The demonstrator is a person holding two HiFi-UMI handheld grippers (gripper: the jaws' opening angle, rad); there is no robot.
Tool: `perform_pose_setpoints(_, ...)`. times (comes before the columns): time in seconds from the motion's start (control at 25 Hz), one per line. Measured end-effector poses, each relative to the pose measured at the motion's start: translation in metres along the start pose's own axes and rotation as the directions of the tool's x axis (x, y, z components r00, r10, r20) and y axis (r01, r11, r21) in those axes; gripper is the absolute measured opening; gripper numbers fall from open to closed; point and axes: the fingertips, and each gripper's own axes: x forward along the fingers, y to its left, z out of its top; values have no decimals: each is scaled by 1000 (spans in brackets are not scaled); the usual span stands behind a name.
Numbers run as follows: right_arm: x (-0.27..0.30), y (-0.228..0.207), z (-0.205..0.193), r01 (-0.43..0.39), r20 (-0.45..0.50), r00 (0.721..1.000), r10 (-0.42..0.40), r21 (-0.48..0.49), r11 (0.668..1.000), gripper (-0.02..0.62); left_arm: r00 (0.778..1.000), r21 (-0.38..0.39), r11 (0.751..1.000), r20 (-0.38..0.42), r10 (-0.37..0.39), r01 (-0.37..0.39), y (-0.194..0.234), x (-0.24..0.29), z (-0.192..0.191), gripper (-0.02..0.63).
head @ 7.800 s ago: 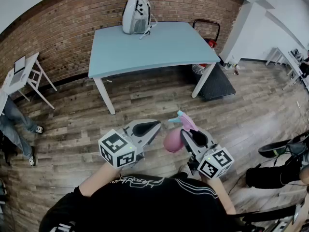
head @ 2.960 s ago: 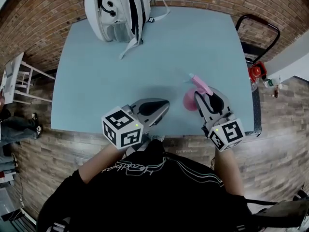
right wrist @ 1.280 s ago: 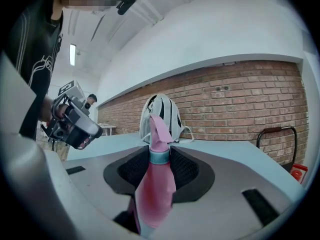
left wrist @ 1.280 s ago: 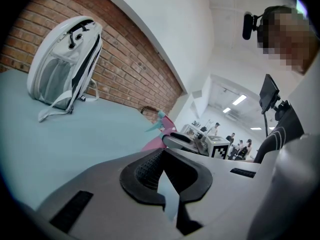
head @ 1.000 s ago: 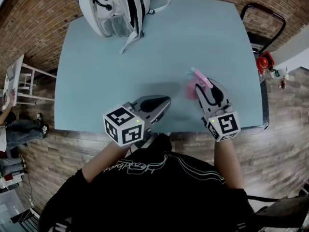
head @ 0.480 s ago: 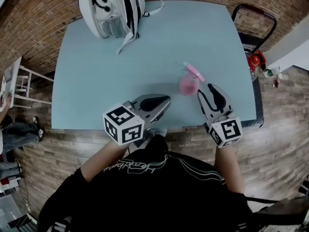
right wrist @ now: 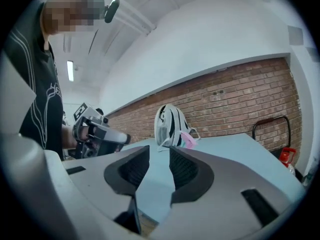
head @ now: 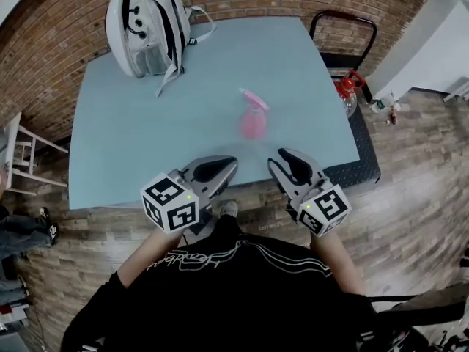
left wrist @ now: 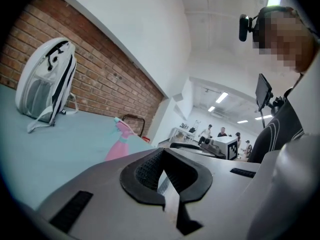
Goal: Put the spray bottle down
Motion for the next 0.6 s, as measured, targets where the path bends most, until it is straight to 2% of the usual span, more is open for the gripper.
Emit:
perform_pose_setpoints(0.28, -38, 58, 11, -132, 21, 991, 132, 37, 991, 53, 1000, 81, 997, 16, 5, -7, -54, -14, -2, 8)
perform_pose_setpoints(0.6, -83, 89, 7, -167, 44, 985, 164, 78, 983, 38, 1000, 93, 996, 9, 11, -12, -97, -20, -20, 8)
